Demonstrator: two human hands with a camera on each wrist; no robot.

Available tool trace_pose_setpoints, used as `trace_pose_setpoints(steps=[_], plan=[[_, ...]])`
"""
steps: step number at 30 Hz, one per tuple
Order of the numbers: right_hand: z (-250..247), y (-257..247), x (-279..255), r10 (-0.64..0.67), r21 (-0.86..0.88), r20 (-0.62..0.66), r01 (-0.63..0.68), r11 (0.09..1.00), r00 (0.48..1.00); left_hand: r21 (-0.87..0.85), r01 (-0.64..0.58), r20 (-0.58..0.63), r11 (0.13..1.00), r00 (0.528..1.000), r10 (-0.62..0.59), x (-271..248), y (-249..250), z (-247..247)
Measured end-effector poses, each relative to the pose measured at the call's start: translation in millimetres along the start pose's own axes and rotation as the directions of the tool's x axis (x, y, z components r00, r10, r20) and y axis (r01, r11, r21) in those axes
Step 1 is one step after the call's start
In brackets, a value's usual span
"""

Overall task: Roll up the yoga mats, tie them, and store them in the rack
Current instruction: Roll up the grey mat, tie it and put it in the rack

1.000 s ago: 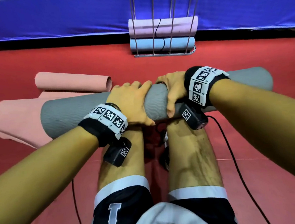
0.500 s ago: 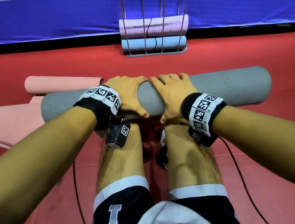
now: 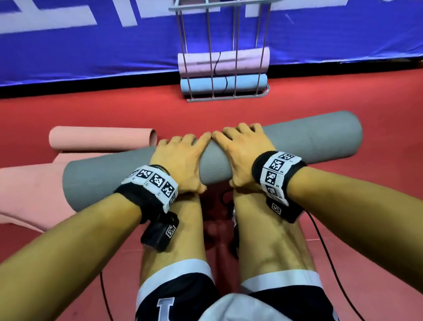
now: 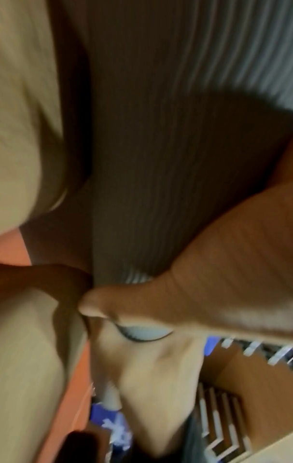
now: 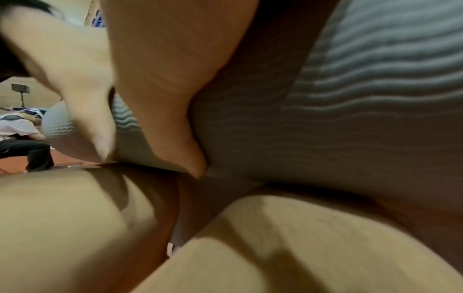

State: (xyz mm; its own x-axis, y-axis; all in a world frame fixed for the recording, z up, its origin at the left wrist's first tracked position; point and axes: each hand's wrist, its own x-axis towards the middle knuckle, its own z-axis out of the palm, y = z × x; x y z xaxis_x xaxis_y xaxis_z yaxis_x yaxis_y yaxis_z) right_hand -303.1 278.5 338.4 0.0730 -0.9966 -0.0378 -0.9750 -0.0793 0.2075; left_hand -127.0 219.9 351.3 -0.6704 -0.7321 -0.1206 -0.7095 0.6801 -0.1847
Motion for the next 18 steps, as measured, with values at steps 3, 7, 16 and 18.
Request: trace_pose_setpoints(steps=[3,7,16,18], plan=[[-29.2,5.6,7.3,0.013,0.03,0.003,-0.013,0.999,1.0,-0.027,-0.008,-0.009,1.0,1.0,0.008,5.3,-7.7,-33.5],[-88.9,24.6,12.7,0.039,0.024,-0.107,-0.037,0.999,0.994,0.0,-0.021,-0.133,1.0,0.991,0.021,8.2,-26.4,-96.2],[-161.3,41.4,-28.9,0.029,0.087,-0.078,-0.022,0.996,0.997,-0.058,-0.031,-0.131,0.998,0.991,0.023,-27.4,-14.7,-160.9],[-146.6,32.2,-39.9,0.008,0.146,0.054,-0.016,0.989,0.999,-0.136,-0.069,-0.012,0.988,0.998,0.068,-33.4,-8.8,-136.9]])
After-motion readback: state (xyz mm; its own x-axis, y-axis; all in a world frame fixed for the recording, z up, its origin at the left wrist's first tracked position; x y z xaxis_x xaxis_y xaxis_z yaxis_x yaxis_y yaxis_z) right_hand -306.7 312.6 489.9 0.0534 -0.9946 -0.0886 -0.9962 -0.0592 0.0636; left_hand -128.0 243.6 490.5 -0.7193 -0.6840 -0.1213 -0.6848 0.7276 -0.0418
